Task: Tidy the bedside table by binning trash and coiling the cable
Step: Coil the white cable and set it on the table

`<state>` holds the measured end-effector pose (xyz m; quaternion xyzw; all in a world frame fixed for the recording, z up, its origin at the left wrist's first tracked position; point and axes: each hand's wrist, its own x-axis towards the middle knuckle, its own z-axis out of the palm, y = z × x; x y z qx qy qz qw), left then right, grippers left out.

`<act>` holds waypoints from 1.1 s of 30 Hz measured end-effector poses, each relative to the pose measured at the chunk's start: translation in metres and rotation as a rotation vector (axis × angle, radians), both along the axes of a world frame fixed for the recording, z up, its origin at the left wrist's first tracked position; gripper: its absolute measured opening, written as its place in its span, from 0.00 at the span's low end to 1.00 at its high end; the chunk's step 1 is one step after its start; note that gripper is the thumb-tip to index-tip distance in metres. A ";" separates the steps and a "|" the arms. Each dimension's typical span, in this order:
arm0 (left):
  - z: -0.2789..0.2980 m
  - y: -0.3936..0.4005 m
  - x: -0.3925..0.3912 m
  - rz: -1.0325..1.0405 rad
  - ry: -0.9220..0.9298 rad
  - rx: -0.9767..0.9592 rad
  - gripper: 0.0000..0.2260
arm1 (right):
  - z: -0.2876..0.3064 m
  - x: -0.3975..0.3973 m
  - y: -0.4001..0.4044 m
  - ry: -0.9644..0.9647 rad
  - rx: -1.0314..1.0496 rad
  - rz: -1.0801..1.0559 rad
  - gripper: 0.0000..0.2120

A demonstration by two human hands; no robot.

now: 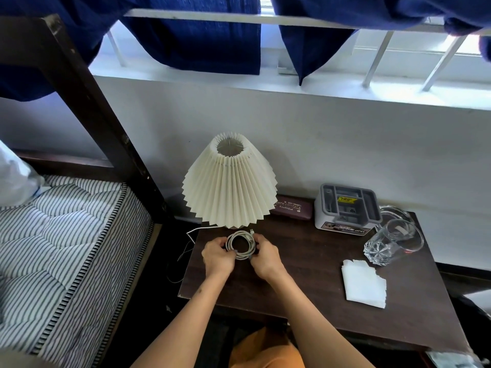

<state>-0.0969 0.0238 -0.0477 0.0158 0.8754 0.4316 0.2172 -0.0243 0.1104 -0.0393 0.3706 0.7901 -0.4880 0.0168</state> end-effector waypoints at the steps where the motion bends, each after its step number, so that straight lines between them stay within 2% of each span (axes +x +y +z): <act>1: 0.001 0.000 0.000 -0.009 -0.001 -0.004 0.16 | 0.001 0.000 0.000 -0.011 0.000 0.012 0.24; 10: 0.007 -0.001 0.001 -0.029 -0.030 -0.030 0.19 | 0.008 0.002 -0.004 -0.092 0.053 0.134 0.35; 21: 0.013 -0.009 0.009 -0.075 -0.037 -0.046 0.22 | 0.012 0.014 -0.004 -0.128 0.018 0.082 0.37; 33: 0.038 -0.013 0.040 -0.171 -0.002 -0.098 0.25 | 0.043 0.051 -0.005 -0.144 0.086 -0.023 0.35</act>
